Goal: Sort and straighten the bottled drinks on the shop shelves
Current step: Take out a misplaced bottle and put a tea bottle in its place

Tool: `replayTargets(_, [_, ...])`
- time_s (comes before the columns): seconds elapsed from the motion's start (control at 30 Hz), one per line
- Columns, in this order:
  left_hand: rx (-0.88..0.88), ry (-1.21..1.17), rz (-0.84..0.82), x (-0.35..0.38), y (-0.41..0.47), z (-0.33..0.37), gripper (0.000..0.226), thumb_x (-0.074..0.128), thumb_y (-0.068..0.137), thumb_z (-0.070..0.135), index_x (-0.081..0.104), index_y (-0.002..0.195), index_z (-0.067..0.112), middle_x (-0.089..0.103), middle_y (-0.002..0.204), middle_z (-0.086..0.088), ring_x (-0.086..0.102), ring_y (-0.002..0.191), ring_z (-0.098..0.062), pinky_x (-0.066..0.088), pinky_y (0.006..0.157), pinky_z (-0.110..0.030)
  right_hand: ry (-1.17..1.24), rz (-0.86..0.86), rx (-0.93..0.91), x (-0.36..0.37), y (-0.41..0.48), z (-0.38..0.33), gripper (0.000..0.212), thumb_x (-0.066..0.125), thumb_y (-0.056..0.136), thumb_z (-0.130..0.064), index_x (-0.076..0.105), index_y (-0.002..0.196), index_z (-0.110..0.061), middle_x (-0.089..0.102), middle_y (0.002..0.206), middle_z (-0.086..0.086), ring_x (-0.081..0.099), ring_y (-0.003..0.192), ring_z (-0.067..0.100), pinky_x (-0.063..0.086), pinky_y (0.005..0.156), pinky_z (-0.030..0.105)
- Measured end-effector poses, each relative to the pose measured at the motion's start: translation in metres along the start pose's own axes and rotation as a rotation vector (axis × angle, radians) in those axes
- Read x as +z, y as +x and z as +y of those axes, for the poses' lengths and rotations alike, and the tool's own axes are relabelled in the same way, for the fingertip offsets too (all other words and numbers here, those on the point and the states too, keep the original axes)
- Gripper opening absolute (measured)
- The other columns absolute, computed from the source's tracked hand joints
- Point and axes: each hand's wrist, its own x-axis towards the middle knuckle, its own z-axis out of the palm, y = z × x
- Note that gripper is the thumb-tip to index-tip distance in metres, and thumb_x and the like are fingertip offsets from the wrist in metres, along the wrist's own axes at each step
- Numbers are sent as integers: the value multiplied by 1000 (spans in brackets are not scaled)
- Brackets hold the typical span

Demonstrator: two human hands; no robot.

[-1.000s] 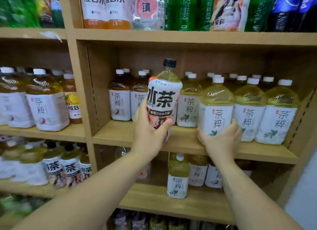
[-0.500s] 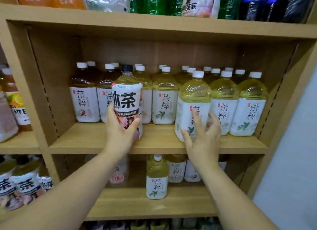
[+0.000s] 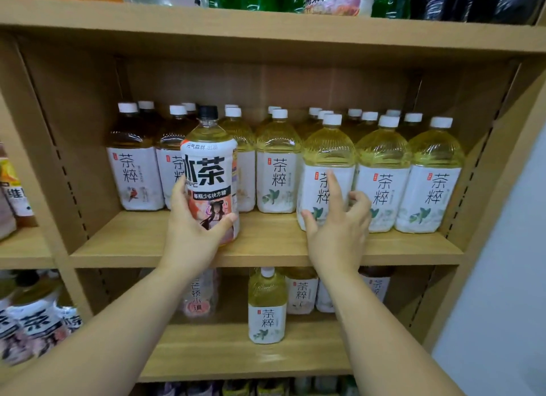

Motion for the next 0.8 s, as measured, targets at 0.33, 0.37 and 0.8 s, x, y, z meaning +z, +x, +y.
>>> replayTargets(0.33, [2, -126, 14, -35, -32, 15, 88, 81, 83, 9, 29, 147, 38, 51, 137, 28, 48, 127, 15, 42, 96, -3, 519, -148, -187, -20, -45, -58, 52, 54, 94, -53, 56, 136, -23, 56, 125, -3, 52, 118, 17, 48, 101, 45])
replayTargets(0.37, [8, -133, 10, -47, -40, 15, 89, 82, 83, 9, 29, 150, 35, 51, 140, 26, 48, 128, 13, 42, 99, -4, 618, -225, -182, -22, -52, -73, 51, 51, 93, -55, 56, 135, -27, 56, 123, -8, 54, 116, 11, 49, 98, 42])
replayTargets(0.8, [-135, -85, -72, -236, -117, -70, 96, 84, 72, -2, 39, 149, 32, 61, 139, 10, 59, 130, -14, 50, 101, -29, 1160, -954, 14, 37, -176, -244, 64, 84, 72, -43, 58, 129, -31, 74, 121, -15, 69, 113, 5, 55, 95, 34])
